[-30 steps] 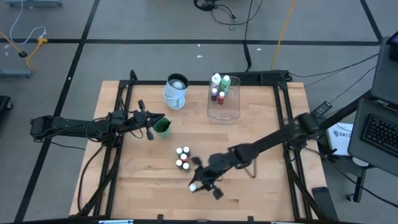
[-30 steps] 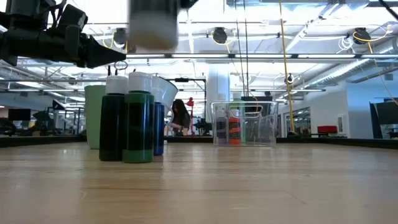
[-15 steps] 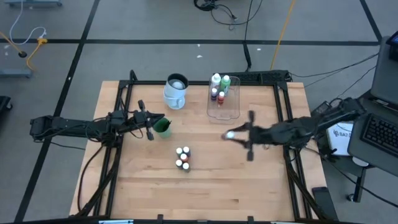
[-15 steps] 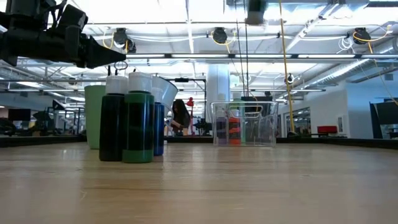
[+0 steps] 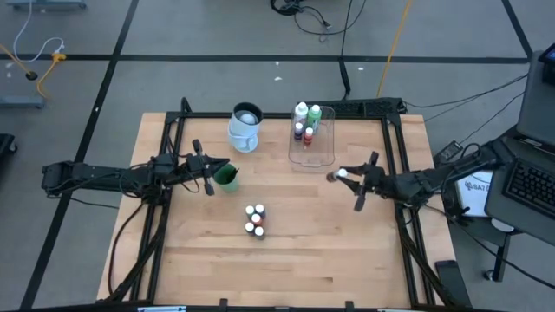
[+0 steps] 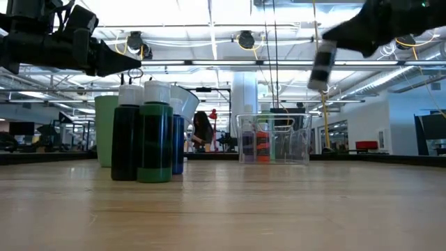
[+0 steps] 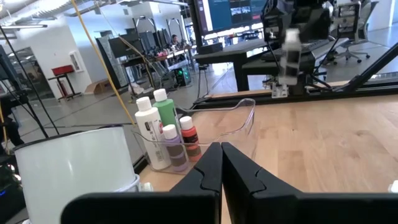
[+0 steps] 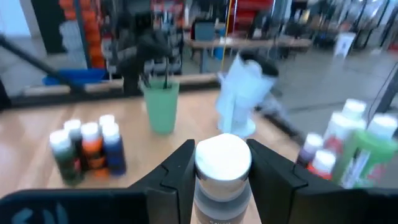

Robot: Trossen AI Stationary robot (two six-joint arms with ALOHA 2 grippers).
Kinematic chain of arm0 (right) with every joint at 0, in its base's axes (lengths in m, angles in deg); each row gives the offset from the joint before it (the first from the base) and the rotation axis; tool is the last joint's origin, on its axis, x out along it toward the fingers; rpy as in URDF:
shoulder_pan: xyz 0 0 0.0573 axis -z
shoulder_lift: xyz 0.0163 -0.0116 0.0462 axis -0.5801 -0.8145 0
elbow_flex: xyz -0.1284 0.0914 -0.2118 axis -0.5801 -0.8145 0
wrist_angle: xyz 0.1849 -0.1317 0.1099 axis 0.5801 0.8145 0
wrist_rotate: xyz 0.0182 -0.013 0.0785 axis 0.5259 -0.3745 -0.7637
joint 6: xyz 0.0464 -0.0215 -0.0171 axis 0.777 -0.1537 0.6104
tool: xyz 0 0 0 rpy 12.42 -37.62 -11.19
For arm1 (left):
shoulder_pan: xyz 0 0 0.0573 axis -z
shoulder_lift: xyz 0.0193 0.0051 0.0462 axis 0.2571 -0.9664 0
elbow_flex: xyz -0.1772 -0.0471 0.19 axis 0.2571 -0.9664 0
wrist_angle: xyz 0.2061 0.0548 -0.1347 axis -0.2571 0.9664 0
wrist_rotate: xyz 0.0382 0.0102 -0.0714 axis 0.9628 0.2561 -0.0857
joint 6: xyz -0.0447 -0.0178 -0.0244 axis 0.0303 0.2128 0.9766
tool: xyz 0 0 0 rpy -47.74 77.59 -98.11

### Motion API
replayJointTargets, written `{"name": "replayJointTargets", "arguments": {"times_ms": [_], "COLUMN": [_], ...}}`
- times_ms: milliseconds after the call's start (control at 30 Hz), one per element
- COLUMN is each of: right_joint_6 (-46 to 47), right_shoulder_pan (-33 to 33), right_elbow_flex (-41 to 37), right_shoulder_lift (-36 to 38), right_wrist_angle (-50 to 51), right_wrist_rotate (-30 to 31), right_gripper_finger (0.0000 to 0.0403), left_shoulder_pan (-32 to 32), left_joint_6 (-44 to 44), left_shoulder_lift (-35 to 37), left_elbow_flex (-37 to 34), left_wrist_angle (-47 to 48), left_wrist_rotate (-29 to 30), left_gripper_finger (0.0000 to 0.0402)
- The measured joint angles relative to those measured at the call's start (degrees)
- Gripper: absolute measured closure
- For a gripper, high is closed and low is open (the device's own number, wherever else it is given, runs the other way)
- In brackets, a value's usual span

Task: Pick & Place Paint Supplies
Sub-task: Put the gray paint bottle into the transparent bin

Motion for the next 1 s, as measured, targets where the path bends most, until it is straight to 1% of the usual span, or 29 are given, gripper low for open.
{"name": "replayJointTargets", "arguments": {"times_ms": [133, 200, 400, 433, 533, 600, 633, 800, 1000], "right_joint_6": [-8.6, -11.5, -11.7, -11.8, -9.3, -7.2, -7.0, -5.7, -3.9], "right_shoulder_pan": [3.3, 5.9, 17.3, 19.5, 26.8, 30.9, 32.4, 37.1, 39.2], "right_elbow_flex": [0.6, 2.4, 9.7, 11.1, 14.7, 15.5, 15.5, 15.5, 15.3], "right_shoulder_lift": [-3.8, -6.6, -18.3, -20.4, -25.6, -28.8, -30.1, -33.4, -38.2], "right_wrist_angle": [-13.7, -16.4, -15.1, -14.6, -10.3, -9.3, -9.3, -9.6, -7.8], "right_wrist_rotate": [0.0, -0.1, -0.5, -1.9, -10.5, -16.3, -17.9, -18.4, -18.8], "right_gripper_finger": [0.0290, 0.0290, 0.0290, 0.0290, 0.0290, 0.0290, 0.0290, 0.0290, 0.0290], "left_shoulder_pan": [0.0, 0.0, 0.0, 0.0, 0.0, 0.0, 0.0, 0.0, 0.0], "left_joint_6": [0.1, 0.1, 0.1, 0.0, -0.8, -1.0, -1.0, -1.5, -2.2], "left_shoulder_lift": [0.0, 0.0, 0.0, 0.0, 0.0, 0.0, 0.0, 0.0, 0.0], "left_elbow_flex": [0.0, 0.0, 0.0, 0.0, 0.0, 0.0, 0.0, 0.0, 0.0], "left_wrist_angle": [-0.2, -0.2, -0.3, -0.3, -0.3, -0.2, -0.2, -0.2, -0.2], "left_wrist_rotate": [0.0, 0.0, 0.0, 0.0, 0.0, 0.0, 0.0, 0.0, 0.0], "left_gripper_finger": [0.0398, 0.0398, 0.0398, 0.0398, 0.0398, 0.0398, 0.0398, 0.0398, 0.0398]}}
